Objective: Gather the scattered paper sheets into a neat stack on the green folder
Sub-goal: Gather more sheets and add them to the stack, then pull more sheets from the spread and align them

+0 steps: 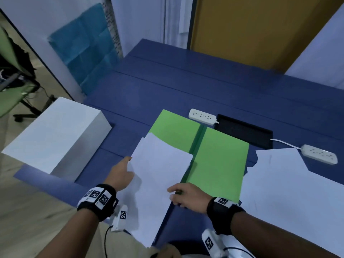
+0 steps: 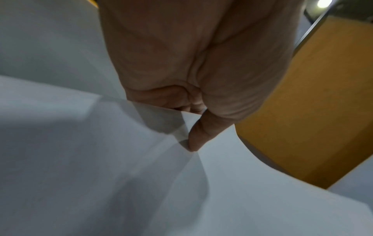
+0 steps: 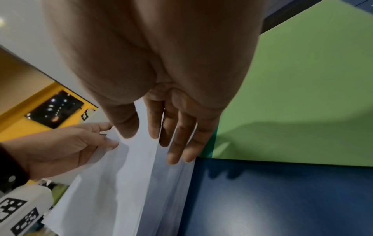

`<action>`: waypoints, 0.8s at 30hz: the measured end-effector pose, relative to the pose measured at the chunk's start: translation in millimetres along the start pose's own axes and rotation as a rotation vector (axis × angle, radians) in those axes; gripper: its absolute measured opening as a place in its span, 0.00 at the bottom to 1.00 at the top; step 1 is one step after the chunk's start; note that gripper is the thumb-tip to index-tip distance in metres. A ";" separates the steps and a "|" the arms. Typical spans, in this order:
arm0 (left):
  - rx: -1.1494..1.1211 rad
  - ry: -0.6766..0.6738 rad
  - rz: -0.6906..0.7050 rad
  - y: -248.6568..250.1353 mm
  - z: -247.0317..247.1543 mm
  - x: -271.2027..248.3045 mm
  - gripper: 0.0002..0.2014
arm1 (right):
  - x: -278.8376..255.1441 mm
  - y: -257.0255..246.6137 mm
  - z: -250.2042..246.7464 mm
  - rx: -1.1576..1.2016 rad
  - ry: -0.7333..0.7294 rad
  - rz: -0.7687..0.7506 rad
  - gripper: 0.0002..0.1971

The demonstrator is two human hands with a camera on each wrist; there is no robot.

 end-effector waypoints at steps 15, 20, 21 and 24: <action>0.353 0.238 -0.131 -24.2 16.6 15.3 0.38 | 26.2 -6.3 -6.5 -0.327 -0.024 0.120 0.29; 0.453 0.255 0.026 15.1 43.1 3.3 0.34 | 17.4 -9.3 -25.3 -0.326 0.011 0.122 0.29; 0.455 0.241 0.063 24.8 51.6 -0.7 0.34 | 13.7 -8.7 -31.2 -0.320 0.027 0.126 0.29; 0.453 0.195 0.180 53.6 81.3 -13.4 0.31 | -1.0 -1.2 -52.7 -0.278 0.102 0.145 0.28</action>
Point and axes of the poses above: each hand's wrist, its own x-axis towards the middle knuckle, its own z-axis out of the palm, y = z × x, the point moved 7 cm from there along x, towards the middle knuckle, and after that the axes turned 4 degrees about -z, right-handed, at the moved point
